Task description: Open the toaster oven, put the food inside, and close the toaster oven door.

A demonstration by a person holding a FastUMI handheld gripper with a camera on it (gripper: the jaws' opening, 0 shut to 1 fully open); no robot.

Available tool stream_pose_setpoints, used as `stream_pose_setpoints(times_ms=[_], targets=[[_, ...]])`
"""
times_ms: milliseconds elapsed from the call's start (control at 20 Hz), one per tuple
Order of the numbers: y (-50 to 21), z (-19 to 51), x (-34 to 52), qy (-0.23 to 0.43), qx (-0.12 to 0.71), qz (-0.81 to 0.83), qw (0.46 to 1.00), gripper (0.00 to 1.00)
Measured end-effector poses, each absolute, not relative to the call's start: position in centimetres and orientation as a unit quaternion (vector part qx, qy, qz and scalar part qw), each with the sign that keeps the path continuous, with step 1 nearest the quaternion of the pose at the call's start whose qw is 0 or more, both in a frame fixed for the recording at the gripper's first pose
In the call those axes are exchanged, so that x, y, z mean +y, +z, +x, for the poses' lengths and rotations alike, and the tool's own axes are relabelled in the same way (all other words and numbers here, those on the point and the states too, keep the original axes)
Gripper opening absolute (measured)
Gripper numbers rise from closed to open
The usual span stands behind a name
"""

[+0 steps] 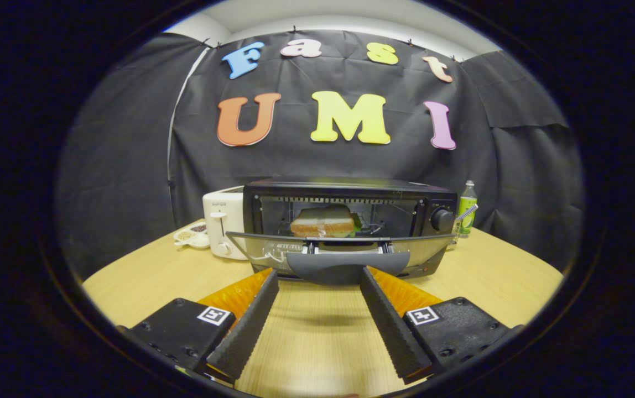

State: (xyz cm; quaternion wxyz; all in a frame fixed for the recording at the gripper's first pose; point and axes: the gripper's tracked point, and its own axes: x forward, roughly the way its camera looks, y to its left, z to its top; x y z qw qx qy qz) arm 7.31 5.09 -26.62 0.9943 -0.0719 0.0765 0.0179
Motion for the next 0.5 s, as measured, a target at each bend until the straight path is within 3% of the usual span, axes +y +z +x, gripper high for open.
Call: stream_pose_setpoints(times_ms=[500], targets=[[-22.5, 9.0, 2.4, -0.002, 0.07, -0.072, 0.995, 1.0]])
